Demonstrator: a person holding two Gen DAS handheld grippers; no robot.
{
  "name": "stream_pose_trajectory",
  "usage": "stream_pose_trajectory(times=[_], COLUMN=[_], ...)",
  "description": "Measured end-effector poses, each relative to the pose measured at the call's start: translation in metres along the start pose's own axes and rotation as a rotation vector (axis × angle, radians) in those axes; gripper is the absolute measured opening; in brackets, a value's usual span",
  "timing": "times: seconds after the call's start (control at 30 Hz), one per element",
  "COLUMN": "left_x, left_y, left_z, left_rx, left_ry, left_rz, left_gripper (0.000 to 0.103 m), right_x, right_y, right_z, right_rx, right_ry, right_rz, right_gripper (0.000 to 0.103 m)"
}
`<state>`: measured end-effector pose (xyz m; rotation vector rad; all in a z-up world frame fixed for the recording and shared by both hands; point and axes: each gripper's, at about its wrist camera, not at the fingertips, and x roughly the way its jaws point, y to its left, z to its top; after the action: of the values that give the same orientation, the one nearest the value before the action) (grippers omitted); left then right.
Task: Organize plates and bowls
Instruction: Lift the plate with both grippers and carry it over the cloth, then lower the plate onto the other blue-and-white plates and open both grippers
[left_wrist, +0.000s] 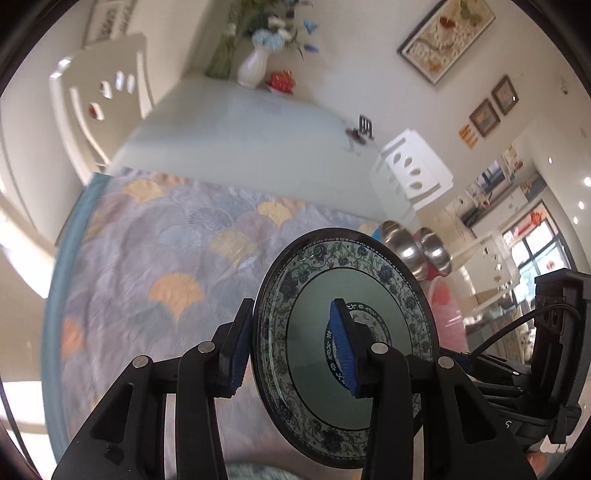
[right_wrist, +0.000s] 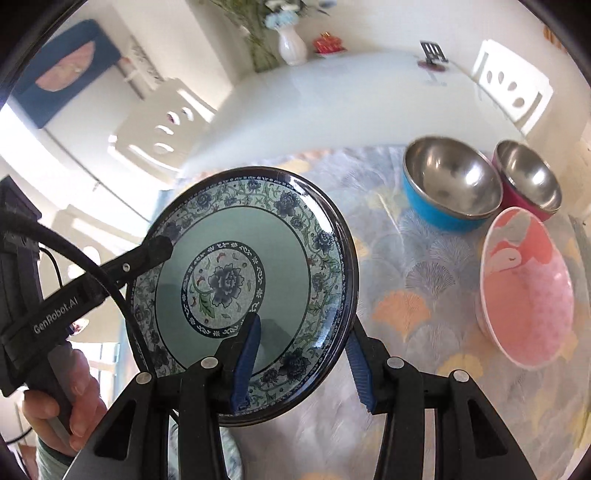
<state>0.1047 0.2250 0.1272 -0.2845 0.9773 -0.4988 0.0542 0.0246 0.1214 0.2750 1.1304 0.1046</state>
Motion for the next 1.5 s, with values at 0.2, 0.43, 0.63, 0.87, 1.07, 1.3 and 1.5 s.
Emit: stream_pose_trajectory(times=[0.2, 0.43, 0.63, 0.87, 1.07, 1.3, 1.5], left_x=[-0.064, -0.108, -0.116, -0.116, -0.109, -0.091, -0.084], left_y=[-0.012, -0.004, 0.013, 0.034, 0.046, 0.050, 0.061], left_z=[-0.036, -0.096, -0.151, -0.200, -0.215, -0.214, -0.209], left_rx=[-0.062, -0.167, -0.278, -0.360, -0.384, -0.342, -0.344], left_ry=[-0.100, -0.138, -0.106, -0.071, -0.060, -0.016, 0.006], left_rz=[0.041, 0.115, 0.173, 0.213, 0.216, 0.258, 0.257], left_gripper=[0.037, 0.037, 0.037, 0.037, 0.037, 0.037, 0.037], right_x=[-0.054, -0.075, -0.055, -0.024, 0.001, 0.027, 0.040], right_y=[0.024, 0.048, 0.058, 0.067, 0.070, 0.070, 0.073], right_z=[-0.032, -0.075, -0.115, -0.149, -0.160, -0.167, -0.165], right_rx=[-0.122, -0.220, -0.287, -0.344, -0.373, -0.364, -0.359], right_ry=[-0.051, -0.009, 0.100, 0.216, 0.275, 0.312, 0.326], right_rz=[0.039, 0.094, 0.130, 0.138, 0.127, 0.103, 0.097], right_gripper=[0.046, 0.046, 0.046, 0.046, 0.046, 0.046, 0.046])
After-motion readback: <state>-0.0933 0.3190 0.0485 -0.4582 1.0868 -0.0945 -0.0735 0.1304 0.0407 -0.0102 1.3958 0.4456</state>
